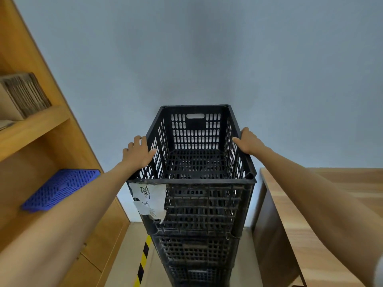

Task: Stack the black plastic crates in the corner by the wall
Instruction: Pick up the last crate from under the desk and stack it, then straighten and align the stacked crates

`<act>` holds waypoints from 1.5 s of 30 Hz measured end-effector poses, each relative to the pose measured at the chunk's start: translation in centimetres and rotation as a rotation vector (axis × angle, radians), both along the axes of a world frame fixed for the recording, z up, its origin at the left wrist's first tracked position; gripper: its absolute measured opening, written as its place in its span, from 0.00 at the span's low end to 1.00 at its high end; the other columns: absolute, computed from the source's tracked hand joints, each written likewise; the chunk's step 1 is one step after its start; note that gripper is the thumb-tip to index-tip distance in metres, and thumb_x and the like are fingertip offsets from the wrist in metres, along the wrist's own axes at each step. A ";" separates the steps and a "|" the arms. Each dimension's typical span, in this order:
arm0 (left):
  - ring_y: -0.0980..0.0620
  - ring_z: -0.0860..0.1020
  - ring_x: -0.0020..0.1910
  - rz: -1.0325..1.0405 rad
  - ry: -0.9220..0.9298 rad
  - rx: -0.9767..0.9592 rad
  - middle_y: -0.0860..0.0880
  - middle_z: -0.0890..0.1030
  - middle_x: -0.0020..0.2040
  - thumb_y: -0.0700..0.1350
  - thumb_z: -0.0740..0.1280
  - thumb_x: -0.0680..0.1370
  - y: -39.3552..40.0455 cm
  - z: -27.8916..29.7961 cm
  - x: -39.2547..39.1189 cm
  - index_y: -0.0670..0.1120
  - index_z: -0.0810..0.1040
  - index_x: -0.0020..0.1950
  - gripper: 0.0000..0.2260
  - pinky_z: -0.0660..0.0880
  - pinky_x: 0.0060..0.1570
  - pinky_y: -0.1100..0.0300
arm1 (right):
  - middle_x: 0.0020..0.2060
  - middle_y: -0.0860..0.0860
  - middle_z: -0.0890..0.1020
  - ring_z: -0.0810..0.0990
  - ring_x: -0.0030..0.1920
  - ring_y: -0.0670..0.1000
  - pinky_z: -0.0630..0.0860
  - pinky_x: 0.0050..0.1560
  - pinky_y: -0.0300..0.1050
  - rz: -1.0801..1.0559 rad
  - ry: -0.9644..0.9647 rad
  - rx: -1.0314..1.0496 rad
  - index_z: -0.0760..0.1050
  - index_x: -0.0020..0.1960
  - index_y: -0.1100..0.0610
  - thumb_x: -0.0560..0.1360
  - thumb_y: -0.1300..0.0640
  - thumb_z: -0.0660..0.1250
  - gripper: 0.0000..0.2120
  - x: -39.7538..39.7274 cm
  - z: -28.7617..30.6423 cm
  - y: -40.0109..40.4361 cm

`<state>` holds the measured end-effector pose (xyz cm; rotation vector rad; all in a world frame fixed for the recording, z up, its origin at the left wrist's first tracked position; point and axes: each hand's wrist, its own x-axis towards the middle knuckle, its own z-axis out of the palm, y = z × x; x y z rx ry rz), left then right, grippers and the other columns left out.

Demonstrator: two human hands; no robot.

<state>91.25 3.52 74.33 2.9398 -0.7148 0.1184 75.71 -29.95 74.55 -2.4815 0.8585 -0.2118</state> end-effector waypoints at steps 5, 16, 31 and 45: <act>0.41 0.61 0.74 -0.147 -0.104 -0.021 0.44 0.63 0.75 0.53 0.56 0.82 -1.2 0.7 -2.1 0.49 0.63 0.75 0.22 0.58 0.71 0.42 | 0.70 0.61 0.66 0.74 0.64 0.64 0.74 0.60 0.59 0.100 0.053 -0.216 0.57 0.74 0.61 0.80 0.45 0.58 0.30 -2.1 0.9 0.6; 0.44 0.76 0.61 -0.295 -0.041 -0.002 0.46 0.75 0.64 0.53 0.56 0.81 -11.2 2.1 -8.8 0.50 0.68 0.71 0.19 0.74 0.59 0.45 | 0.72 0.56 0.66 0.73 0.66 0.59 0.72 0.61 0.57 0.319 -0.009 -0.257 0.60 0.74 0.56 0.80 0.39 0.52 0.29 -5.5 0.7 -3.1; 0.38 0.66 0.72 0.207 0.358 -0.391 0.39 0.63 0.76 0.59 0.54 0.82 -27.8 1.8 -18.1 0.41 0.52 0.78 0.32 0.66 0.69 0.43 | 0.75 0.56 0.62 0.66 0.70 0.60 0.70 0.65 0.58 0.717 0.007 -0.381 0.53 0.78 0.54 0.79 0.50 0.62 0.31 -2.4 2.5 -11.3; 0.37 0.77 0.57 0.191 0.057 -0.065 0.39 0.78 0.59 0.53 0.48 0.85 -28.6 -0.1 -19.8 0.42 0.62 0.68 0.19 0.66 0.43 0.51 | 0.71 0.53 0.69 0.67 0.72 0.55 0.66 0.70 0.56 1.208 0.249 -0.918 0.60 0.76 0.53 0.60 0.19 0.40 0.55 6.0 4.5 -11.8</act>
